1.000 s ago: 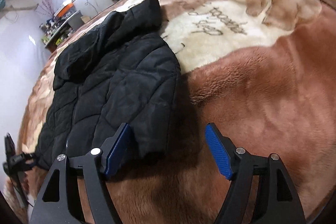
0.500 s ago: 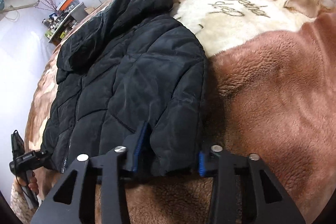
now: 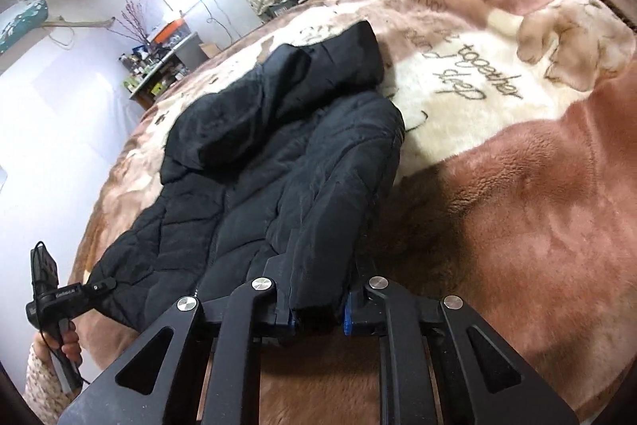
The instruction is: Fold large clothes
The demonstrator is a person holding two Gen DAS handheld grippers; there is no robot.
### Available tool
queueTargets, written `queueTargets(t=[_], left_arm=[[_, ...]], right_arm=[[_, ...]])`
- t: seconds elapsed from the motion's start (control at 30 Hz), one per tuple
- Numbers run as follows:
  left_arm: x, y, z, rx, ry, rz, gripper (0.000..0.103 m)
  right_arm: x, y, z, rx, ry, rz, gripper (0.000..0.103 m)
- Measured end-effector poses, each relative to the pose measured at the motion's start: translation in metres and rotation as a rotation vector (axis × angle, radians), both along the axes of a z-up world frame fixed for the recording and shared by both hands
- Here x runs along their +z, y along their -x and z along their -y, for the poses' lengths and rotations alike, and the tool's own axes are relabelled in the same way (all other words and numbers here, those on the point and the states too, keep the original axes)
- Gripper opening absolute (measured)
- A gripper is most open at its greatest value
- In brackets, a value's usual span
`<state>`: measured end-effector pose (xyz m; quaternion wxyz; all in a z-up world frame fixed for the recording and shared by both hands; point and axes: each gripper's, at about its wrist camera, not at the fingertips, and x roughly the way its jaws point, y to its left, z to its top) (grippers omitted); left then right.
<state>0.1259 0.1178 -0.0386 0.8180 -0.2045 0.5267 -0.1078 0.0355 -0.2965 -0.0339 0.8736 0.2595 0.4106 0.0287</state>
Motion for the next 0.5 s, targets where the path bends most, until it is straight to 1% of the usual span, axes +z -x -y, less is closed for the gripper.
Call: queueTargets(t=[0.17,0.3,0.4,0.5], left_arm=[[0.007,0.018,-0.009,-0.011,0.032,-0.016,0.021],[0.017,0.046,-0.018,-0.012,0.057,-0.001,0.021],[0.030,0.069,-0.021,-0.021,0.063,0.018,0.021],[0.043,0.085,-0.023,-0.026,0.079,0.036,0.021]], right_arm=[[0.007,0.033,-0.001,-0.016,-0.036,0.014,0.015],[0.013,0.057,-0.002,-0.021,-0.054,0.023,0.015],[0.024,0.077,-0.001,-0.021,-0.051,0.039,0.015],[0.036,0.088,0.003,-0.027,-0.049,0.052,0.015]])
